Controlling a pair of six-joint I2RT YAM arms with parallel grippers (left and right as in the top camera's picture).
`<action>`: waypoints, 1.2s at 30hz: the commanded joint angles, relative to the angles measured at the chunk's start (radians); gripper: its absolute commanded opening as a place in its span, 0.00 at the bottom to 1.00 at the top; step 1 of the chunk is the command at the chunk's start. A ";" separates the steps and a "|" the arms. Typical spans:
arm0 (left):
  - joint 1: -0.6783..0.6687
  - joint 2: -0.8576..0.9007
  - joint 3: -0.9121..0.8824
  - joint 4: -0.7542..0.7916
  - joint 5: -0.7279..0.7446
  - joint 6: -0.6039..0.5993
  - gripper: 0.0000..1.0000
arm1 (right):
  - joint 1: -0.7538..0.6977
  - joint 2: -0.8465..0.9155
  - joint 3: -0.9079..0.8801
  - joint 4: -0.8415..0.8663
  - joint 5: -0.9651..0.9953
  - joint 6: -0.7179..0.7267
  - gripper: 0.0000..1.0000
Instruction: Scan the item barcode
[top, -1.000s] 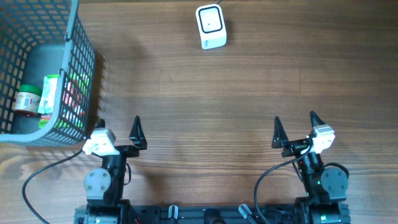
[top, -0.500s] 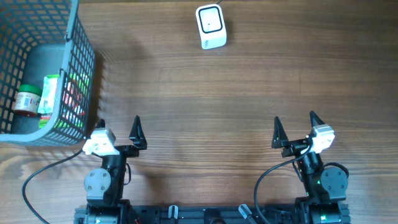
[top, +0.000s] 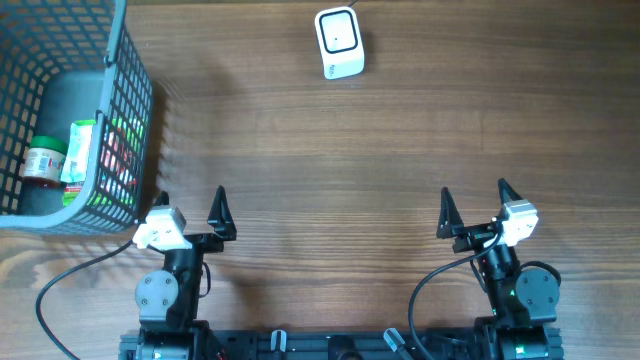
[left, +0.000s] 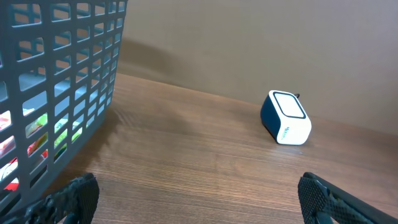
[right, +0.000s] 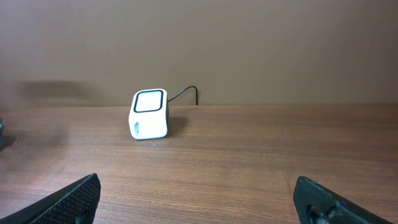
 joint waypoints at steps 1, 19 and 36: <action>0.006 -0.002 -0.001 -0.003 -0.017 0.022 1.00 | -0.007 0.006 -0.001 0.004 -0.005 -0.007 1.00; 0.006 -0.002 0.000 0.001 -0.035 0.019 1.00 | -0.007 0.006 -0.001 0.004 -0.005 -0.007 1.00; 0.006 0.595 1.213 -0.936 0.167 0.024 1.00 | -0.007 0.007 -0.001 0.004 -0.005 -0.007 1.00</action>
